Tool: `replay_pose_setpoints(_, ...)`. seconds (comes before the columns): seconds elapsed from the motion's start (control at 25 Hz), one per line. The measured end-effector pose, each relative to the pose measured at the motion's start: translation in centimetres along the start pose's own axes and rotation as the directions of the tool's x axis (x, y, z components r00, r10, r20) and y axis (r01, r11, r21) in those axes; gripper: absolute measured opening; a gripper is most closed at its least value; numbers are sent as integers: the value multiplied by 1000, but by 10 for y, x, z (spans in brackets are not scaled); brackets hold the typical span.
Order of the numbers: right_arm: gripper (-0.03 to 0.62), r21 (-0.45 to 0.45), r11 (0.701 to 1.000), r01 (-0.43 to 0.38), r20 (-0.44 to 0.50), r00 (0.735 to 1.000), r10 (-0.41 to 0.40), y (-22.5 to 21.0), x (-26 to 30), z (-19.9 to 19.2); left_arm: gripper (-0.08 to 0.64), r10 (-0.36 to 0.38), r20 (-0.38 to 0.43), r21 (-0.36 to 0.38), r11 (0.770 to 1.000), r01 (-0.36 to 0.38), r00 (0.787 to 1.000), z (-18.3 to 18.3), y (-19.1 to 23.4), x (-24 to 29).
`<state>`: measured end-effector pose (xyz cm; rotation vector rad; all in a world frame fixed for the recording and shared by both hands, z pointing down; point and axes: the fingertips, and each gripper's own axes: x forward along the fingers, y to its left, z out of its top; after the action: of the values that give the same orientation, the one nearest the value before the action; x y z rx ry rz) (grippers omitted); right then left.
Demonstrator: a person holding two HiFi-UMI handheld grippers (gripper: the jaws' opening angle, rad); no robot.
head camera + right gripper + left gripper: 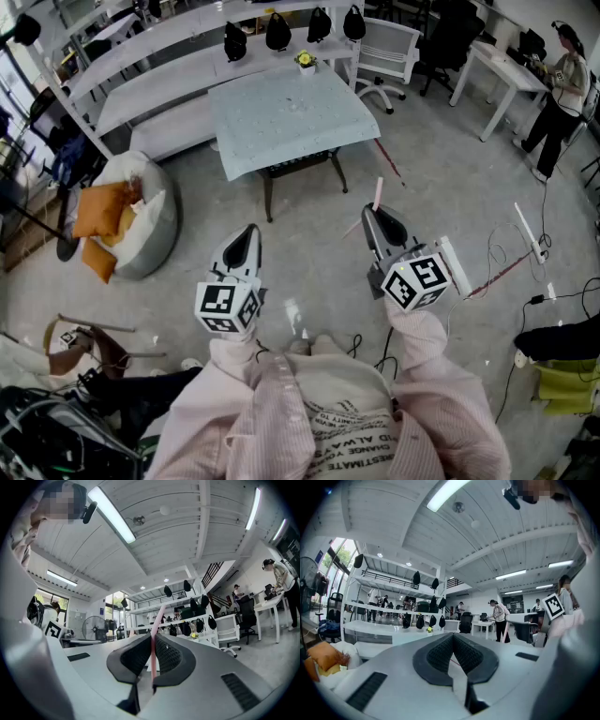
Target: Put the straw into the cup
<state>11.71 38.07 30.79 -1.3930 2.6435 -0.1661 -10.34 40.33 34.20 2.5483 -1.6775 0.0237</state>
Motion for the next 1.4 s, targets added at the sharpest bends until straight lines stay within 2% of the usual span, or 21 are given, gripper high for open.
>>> replay_pose_setpoints(0.84, 23, 45, 999, -10, -13, 1000, 11, -56, 14, -17, -2, 13, -20, -56, 998, -14, 1000, -28, -12, 47)
replay_pose_setpoints(1.16, 23, 75, 997, -20, -29, 999, 22, -83, 51, -30, -2, 25, -41, -60, 998, -28, 999, -33, 9, 86)
replay_pose_setpoints(1.4, 23, 98, 995, -8, -44, 999, 13, -120, 98, -32, -2, 33, -63, -83, 996, -38, 997, -35, 36, 141)
